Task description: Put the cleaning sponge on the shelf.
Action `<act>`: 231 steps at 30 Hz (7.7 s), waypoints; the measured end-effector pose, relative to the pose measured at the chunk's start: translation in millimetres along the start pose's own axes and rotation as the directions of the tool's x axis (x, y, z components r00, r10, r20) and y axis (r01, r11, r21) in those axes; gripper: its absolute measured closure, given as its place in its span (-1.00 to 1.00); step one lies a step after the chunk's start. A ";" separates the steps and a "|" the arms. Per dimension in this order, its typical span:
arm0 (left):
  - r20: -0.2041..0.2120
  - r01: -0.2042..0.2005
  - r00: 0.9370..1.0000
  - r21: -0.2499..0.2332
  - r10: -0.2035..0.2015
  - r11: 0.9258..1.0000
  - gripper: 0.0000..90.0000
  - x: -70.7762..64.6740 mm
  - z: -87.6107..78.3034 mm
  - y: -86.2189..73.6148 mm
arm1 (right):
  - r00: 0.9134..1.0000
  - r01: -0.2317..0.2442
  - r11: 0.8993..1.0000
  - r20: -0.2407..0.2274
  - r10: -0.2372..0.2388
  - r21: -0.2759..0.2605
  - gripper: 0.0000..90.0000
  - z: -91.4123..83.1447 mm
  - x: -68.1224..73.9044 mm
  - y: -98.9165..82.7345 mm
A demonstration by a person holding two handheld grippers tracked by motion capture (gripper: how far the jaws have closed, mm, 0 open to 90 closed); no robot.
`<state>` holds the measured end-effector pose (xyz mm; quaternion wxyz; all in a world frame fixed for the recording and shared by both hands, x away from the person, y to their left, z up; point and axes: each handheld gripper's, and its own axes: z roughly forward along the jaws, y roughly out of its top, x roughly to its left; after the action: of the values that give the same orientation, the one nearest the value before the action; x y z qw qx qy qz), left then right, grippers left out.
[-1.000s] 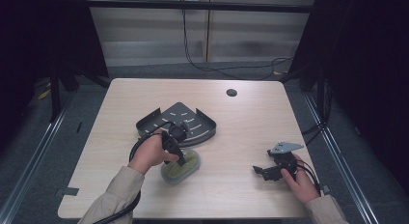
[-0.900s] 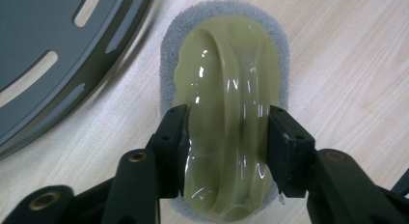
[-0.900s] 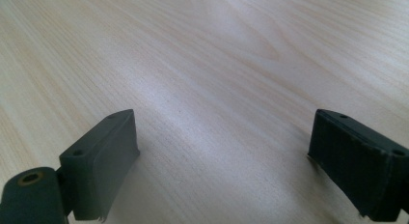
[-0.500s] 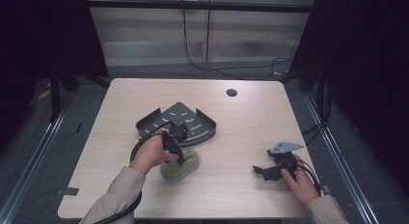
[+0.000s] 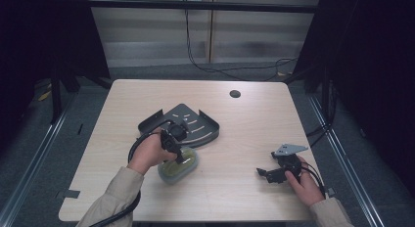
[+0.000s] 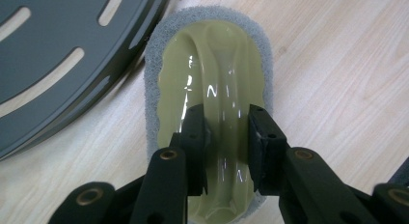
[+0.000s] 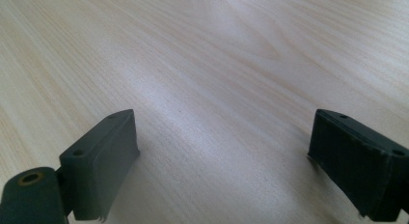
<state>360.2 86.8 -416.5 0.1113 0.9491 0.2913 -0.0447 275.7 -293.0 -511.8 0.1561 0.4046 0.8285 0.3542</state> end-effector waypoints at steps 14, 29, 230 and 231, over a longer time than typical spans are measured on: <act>-0.015 0.004 1.000 -0.016 -0.004 1.000 0.58 8.1 -26.9 -4.6 | 1.000 -0.001 1.000 0.001 0.001 0.001 -0.79 0.0 0.2 0.0; -0.062 0.020 0.998 -0.043 -0.023 0.999 0.58 22.2 -63.1 -0.3 | 1.000 -0.003 1.000 0.002 0.003 -0.001 -0.79 0.1 0.2 0.1; -0.079 0.240 0.963 -0.179 -0.257 0.954 -0.44 98.8 -24.6 -58.2 | 1.000 0.004 1.000 -0.002 -0.004 -0.003 -0.79 -0.9 0.9 -1.0; -0.076 0.241 0.963 -0.174 -0.257 0.955 -0.43 98.2 -23.3 -60.4 | 1.000 0.005 1.000 -0.002 -0.005 -0.003 -0.79 -0.9 0.9 -1.0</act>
<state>407.8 194.3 -419.7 0.1678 0.8934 0.4166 0.0122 274.1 -293.1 -511.9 0.1568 0.4020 0.8292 0.3553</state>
